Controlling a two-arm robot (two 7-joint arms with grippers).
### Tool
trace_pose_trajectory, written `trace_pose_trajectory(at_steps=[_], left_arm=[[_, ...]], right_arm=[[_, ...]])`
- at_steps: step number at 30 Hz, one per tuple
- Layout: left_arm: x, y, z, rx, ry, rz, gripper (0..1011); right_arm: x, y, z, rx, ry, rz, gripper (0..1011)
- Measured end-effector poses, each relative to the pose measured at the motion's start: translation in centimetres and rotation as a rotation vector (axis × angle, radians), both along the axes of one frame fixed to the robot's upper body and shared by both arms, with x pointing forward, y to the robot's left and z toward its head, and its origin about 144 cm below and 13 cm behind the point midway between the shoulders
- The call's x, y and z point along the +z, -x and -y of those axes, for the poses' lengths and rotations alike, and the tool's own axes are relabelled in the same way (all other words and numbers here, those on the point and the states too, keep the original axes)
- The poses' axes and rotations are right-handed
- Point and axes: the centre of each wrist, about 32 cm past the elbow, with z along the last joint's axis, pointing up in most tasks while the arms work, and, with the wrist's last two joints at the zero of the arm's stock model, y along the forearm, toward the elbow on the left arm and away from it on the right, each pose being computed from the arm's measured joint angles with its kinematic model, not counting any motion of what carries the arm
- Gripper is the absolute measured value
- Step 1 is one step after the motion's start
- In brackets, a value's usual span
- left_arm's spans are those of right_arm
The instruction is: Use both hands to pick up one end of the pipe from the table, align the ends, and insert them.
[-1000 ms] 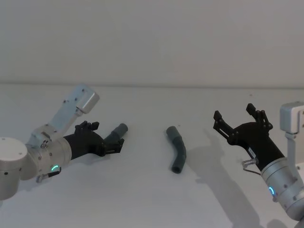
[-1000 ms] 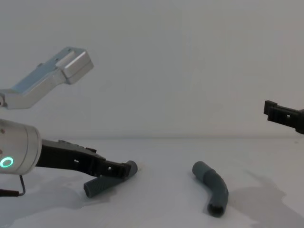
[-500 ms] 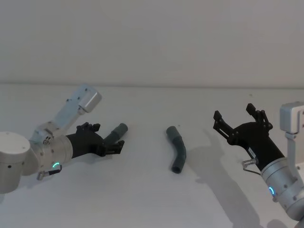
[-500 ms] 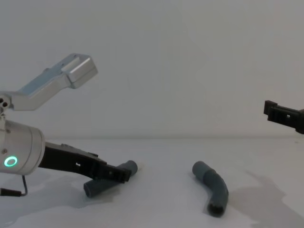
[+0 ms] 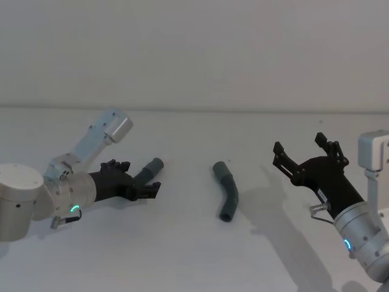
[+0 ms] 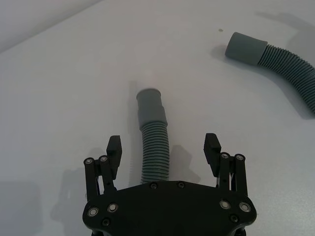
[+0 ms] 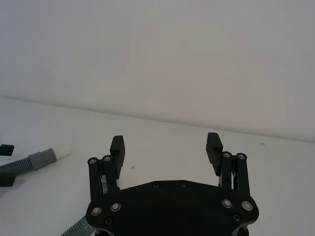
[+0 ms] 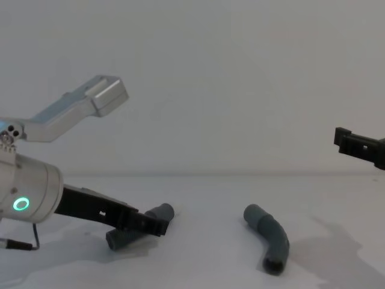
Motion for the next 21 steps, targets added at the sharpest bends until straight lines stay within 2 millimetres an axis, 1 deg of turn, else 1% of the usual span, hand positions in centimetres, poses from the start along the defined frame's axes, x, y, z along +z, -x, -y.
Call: trace_pose_trajectory(at_steps=[21], left_arm=[[-0.1,-1.1,0.1,0.003,0.002,-0.036,1001]], right_arm=[[0.0,0.0,0.0,0.000,0.000,0.000,1000]])
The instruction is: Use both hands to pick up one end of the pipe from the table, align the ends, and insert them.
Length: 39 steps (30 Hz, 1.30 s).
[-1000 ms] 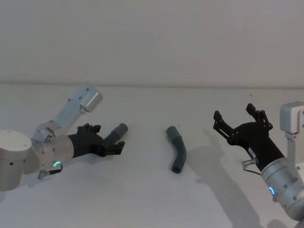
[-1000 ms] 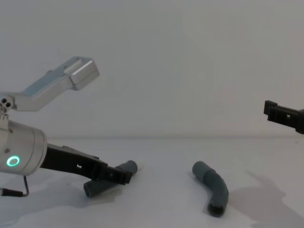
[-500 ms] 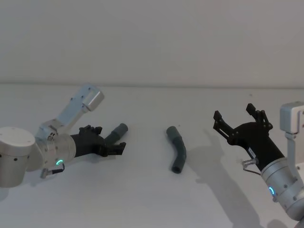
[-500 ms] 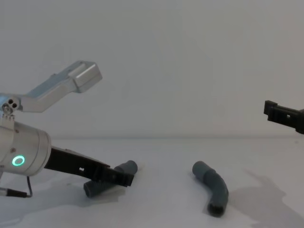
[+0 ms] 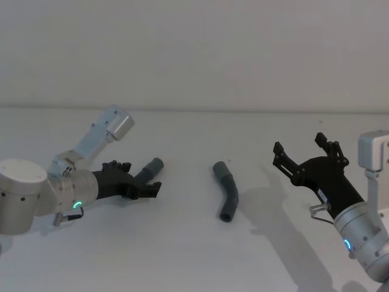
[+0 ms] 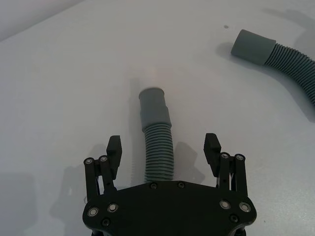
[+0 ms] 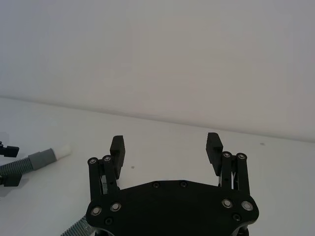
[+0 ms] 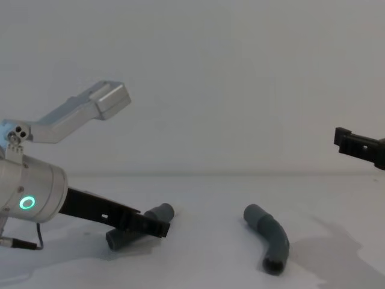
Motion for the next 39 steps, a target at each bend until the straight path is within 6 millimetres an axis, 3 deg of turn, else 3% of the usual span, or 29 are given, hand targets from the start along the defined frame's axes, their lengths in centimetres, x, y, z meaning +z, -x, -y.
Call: trace_pose_trajectory(at_steps=[39], left_arm=[[-0.4,-1.2,0.4,-0.011,-0.020,-0.026,1001]], right_arm=[[0.0,0.0,0.0,0.000,0.000,0.000,1000]])
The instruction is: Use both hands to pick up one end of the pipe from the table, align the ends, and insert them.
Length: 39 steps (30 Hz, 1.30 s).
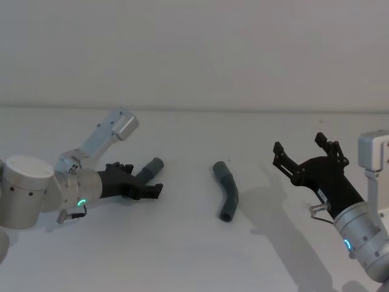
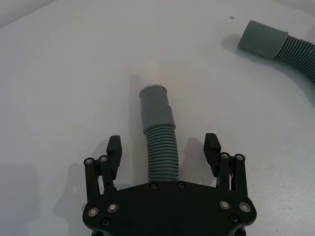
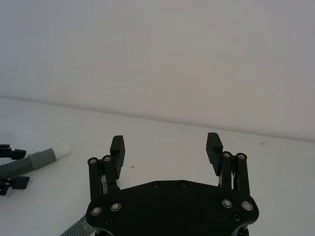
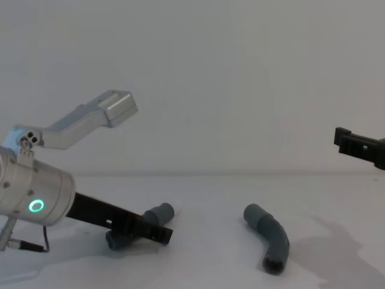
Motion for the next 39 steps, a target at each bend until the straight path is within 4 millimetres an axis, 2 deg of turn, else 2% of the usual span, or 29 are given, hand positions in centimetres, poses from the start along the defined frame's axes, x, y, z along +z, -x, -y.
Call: trace_pose_trajectory(at_steps=[16,19,39], left_arm=[[-0.33,-0.30,0.26,-0.004,0.009,-0.008,1000],[-0.39,-0.34,0.30,-0.004,0.011,-0.008,955],[-0.51,-0.43,0.39,-0.006,0.017,-0.009,846]], right_arm=[[0.00,0.00,0.00,0.000,0.000,0.000,1000],[0.00,0.00,0.00,0.000,0.000,0.000,1000],[0.00,0.00,0.00,0.000,0.000,0.000,1000]])
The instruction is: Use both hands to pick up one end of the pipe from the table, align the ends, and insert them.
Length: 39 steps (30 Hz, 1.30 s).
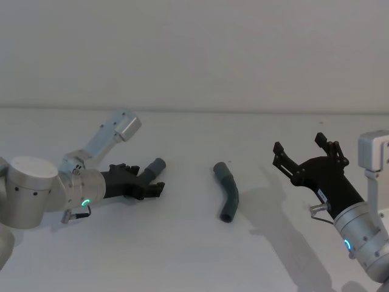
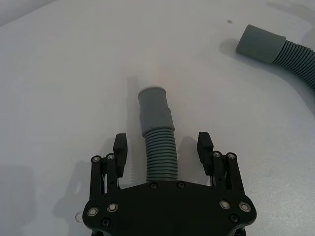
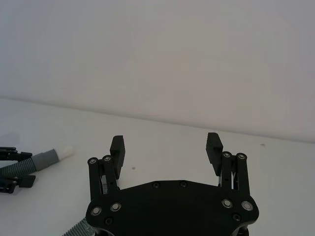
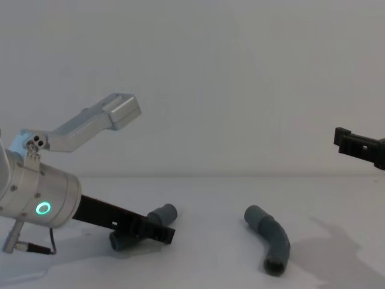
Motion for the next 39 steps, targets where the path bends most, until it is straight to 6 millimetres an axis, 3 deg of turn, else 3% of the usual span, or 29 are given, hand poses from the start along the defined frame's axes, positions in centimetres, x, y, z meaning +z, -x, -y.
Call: trace_pose_trajectory(at_steps=[20,39], left_arm=[[-0.1,0.0,0.1,-0.001,0.001,-0.001,727],[-0.1,0.0,0.1,-0.001,0.001,-0.001,602]], right_arm=[[0.3,0.0,-0.3,0.006,0.000,-0.003,1000],[3.6,-0.1,-3.2,0.040,0.004,-0.173,1000]])
